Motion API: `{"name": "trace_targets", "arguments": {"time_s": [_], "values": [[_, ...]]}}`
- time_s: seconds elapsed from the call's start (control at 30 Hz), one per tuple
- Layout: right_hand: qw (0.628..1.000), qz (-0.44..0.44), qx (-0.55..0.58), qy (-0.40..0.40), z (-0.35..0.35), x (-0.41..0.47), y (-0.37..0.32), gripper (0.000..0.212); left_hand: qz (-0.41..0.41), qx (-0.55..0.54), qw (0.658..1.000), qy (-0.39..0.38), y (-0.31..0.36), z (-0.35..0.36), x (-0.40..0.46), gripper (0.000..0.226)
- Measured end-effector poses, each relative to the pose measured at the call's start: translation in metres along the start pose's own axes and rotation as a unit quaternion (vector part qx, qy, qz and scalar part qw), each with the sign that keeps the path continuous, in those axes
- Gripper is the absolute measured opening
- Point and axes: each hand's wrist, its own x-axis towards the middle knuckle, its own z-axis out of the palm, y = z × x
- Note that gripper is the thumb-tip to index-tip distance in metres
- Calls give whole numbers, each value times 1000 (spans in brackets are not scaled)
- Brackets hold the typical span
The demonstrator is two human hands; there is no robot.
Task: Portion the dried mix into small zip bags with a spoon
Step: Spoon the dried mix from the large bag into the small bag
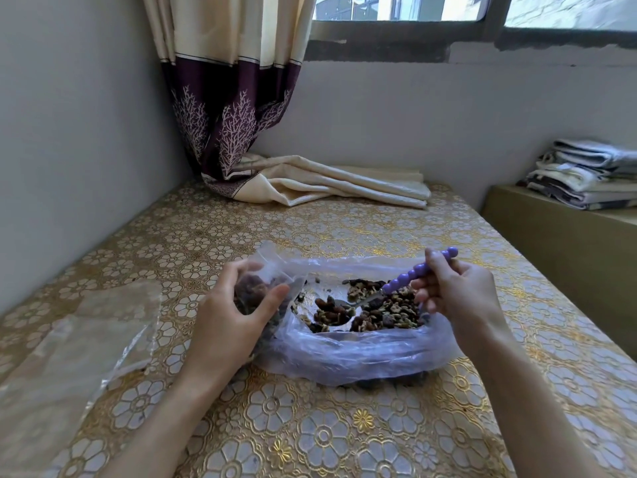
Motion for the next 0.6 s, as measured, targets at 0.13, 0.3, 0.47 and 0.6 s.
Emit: {"name": "trace_targets", "arguments": {"time_s": [0.13,0.3,0.47,0.6], "values": [[998,-10,47,27,0,0,-1,33,-9,7,1000,-13,0,-1,0,54],[992,-64,86,63,8,-1,-5,31,-8,32,999,-30,-1,1,-2,61],[985,-101,125,69,27,-6,-13,31,0,40,998,-45,-1,1,-2,66],[985,-117,127,26,43,-17,-15,30,2,35,999,-41,-1,1,-1,69]]}}
